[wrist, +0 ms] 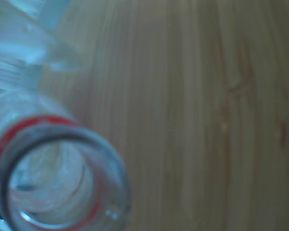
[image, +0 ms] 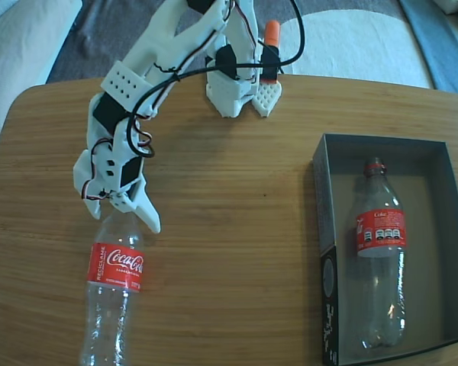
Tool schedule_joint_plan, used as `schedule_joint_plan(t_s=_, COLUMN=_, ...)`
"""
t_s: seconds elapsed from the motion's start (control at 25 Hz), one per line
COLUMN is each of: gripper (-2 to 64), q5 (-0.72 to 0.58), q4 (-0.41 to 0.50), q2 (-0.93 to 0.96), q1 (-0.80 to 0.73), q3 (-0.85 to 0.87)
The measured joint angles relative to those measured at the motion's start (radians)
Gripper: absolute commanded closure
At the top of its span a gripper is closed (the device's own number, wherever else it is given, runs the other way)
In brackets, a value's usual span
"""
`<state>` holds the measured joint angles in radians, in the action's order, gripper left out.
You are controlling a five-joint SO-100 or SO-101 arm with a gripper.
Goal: Grasp the bottles and put them in the box.
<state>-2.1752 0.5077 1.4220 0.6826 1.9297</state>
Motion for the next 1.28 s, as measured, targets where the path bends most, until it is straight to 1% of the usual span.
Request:
schedule_joint_plan(t_s=0.08, gripper=10.3, q5=0.0, q4=0.0, q2=0.0, q1=0.0, q3=0.0)
schedule_joint_plan(t_s=0.28, gripper=22.1, q5=0.0, q4=0.0, q2=-0.002, q1=0.0, q3=0.0)
schedule_joint_plan(t_s=0.48, gripper=28.6, q5=0.0, q4=0.0, q2=-0.002, q1=0.0, q3=0.0)
schedule_joint_plan(t_s=0.68, gripper=37.5, q5=0.0, q4=0.0, q2=-0.002, q1=0.0, q3=0.0)
schedule_joint_plan(t_s=0.84, gripper=42.3, q5=0.0, q4=0.0, q2=-0.002, q1=0.0, q3=0.0)
schedule_joint_plan(t_s=1.24, gripper=50.9, q5=0.0, q4=0.0, q2=-0.002, q1=0.002, q3=0.0)
schedule_joint_plan(t_s=1.28, gripper=52.8, q5=0.0, q4=0.0, q2=-0.002, q1=0.002, q3=0.0)
